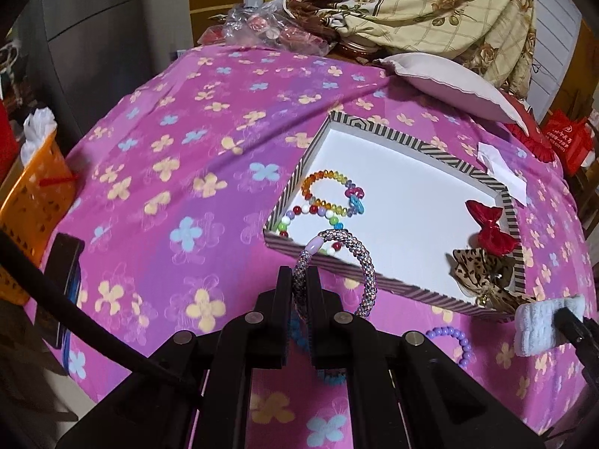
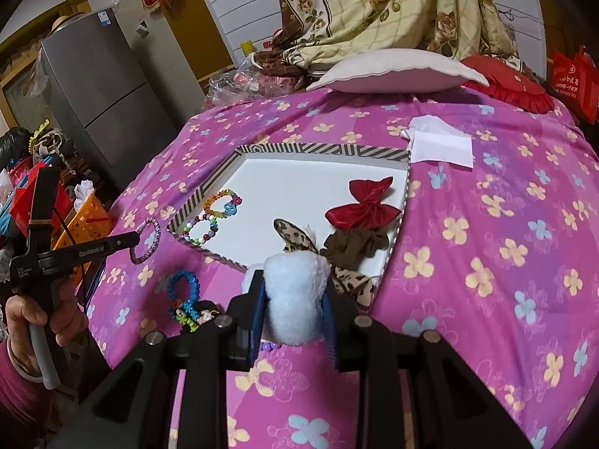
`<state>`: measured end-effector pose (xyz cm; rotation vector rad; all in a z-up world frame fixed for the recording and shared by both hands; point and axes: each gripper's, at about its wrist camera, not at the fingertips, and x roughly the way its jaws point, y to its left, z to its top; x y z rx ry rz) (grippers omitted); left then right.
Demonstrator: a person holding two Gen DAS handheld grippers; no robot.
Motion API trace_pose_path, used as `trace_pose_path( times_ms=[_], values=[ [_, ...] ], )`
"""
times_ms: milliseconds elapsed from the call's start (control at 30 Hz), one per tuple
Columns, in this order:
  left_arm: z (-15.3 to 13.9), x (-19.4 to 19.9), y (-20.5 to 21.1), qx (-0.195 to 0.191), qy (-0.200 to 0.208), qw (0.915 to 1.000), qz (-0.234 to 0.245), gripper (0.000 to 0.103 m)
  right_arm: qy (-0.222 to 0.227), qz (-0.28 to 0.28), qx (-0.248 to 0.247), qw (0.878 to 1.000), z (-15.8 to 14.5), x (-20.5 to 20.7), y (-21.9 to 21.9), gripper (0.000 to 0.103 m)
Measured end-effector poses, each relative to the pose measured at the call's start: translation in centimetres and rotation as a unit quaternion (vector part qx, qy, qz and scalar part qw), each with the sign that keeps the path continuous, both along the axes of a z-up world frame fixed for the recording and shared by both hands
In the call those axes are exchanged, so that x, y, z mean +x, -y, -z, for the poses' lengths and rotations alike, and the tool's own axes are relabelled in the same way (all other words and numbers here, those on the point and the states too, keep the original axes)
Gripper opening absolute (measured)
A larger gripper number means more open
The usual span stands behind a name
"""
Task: Organize jewelry
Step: 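Carry the scrunchie into the tray with the right tool while the left drops its bracelet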
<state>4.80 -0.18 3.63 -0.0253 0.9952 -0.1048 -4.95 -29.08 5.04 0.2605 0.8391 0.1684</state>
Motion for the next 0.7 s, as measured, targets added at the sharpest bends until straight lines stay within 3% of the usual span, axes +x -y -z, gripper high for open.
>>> trace_pose_path(
  times_ms=[700],
  values=[
    [-0.1, 3.8, 2.3, 0.031, 0.015, 0.9993, 0.010, 0.019, -0.003, 0.001, -0.010, 1.000, 0.0, 3.9, 1.1, 0.028]
  ],
)
